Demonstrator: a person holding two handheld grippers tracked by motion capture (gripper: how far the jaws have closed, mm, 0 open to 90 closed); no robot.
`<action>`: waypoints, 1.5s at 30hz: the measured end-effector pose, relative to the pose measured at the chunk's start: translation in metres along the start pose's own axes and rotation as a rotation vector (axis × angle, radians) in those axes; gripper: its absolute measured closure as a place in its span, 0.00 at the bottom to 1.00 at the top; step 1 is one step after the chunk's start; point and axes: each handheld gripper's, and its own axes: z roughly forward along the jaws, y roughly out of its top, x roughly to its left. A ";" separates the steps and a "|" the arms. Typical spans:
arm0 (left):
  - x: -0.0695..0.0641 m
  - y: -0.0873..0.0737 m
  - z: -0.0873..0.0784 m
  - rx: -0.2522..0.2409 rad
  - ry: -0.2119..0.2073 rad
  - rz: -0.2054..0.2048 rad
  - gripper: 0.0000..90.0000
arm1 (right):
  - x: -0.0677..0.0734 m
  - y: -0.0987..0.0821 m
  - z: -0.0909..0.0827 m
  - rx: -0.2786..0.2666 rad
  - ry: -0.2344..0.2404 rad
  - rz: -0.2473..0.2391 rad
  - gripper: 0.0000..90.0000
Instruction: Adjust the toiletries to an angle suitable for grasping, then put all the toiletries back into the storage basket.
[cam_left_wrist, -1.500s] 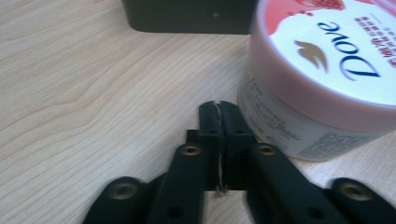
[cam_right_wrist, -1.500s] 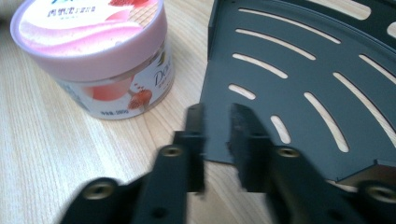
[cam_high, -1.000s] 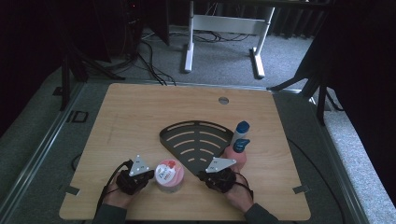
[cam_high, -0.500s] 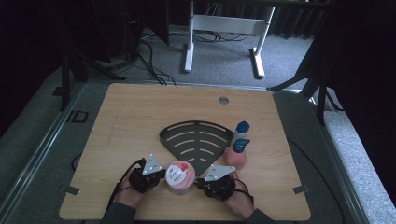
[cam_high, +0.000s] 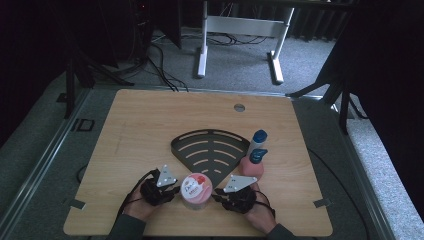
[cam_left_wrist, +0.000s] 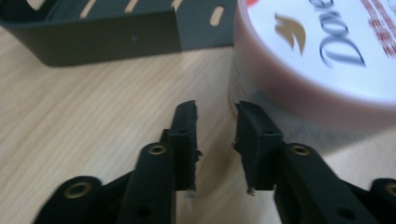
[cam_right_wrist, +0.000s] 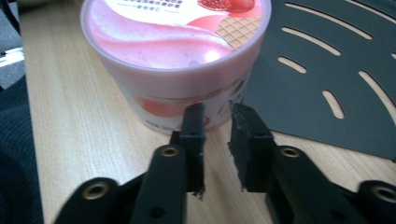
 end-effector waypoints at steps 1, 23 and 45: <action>0.002 -0.002 -0.002 -0.004 0.000 -0.007 0.74 | -0.001 0.000 0.000 0.001 -0.003 0.000 0.81; -0.008 -0.012 -0.019 -0.086 -0.149 0.053 0.42 | -0.007 -0.001 -0.001 -0.010 0.062 -0.024 0.61; -0.018 -0.003 -0.005 -0.100 -0.225 0.108 0.32 | -0.006 0.007 0.008 -0.031 0.151 -0.109 0.41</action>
